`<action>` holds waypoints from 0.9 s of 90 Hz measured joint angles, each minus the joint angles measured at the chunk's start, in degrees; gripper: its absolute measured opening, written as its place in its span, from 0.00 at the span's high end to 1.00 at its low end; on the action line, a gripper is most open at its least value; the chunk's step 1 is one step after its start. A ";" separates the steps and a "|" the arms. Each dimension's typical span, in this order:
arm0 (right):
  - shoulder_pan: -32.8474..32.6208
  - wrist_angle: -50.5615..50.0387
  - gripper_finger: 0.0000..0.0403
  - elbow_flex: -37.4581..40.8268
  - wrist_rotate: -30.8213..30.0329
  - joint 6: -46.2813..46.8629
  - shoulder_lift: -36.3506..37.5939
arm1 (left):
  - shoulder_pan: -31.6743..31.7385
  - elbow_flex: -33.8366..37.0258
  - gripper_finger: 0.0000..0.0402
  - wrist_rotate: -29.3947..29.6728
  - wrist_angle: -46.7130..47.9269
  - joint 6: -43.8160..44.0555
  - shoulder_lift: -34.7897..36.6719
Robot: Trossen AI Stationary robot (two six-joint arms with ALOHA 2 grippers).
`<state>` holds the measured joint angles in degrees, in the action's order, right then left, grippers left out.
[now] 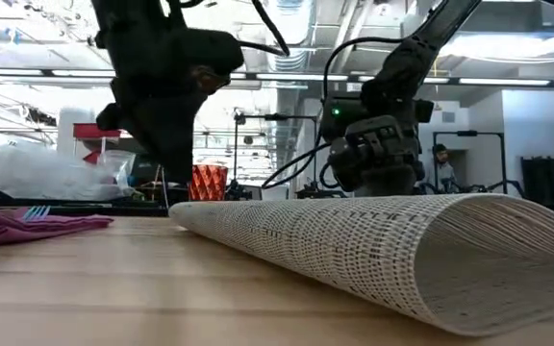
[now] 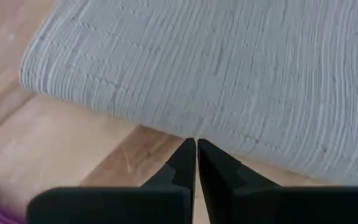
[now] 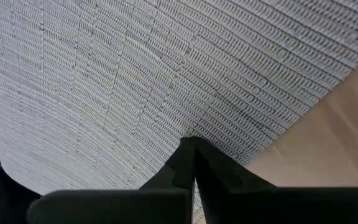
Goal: Set table place
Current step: Prepare the gray placemat
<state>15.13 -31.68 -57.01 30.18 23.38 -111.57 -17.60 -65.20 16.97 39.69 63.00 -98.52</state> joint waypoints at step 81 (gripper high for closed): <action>15.72 -12.64 1.00 0.83 -14.29 -11.30 16.01 | 2.42 4.36 1.00 2.34 -3.68 0.30 -0.11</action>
<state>30.84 -44.32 -56.18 15.89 12.08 -95.56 -15.18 -60.84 19.31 36.01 63.29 -98.63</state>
